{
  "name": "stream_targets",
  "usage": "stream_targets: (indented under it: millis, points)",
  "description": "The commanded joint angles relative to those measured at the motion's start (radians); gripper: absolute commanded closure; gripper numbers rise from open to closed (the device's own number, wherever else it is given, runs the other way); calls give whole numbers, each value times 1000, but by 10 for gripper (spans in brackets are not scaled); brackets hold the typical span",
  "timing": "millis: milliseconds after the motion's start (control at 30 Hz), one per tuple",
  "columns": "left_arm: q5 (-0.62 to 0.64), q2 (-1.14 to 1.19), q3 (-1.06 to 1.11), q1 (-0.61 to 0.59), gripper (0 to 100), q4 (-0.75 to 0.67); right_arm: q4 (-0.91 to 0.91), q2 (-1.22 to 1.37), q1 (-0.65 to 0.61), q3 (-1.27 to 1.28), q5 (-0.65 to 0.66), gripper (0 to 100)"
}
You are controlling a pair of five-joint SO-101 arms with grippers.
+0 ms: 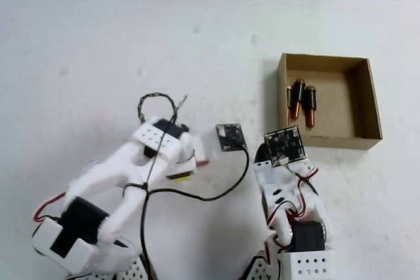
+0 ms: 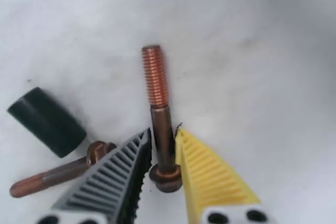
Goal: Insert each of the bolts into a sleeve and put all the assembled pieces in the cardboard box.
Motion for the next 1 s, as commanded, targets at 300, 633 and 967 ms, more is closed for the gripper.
stream_targets:
  millis: [300, 633, 967]
  points:
    - [-6, -1, 28, -42, 893, 20, 2, -10, 8, -11, -11, 981]
    - [-8, -1, 35, -39, 894, 12, 2, -10, 8, -11, -11, 981]
    - [9, -1, 49, -47, 920, 12, 1, -10, 10, -8, -11, 981]
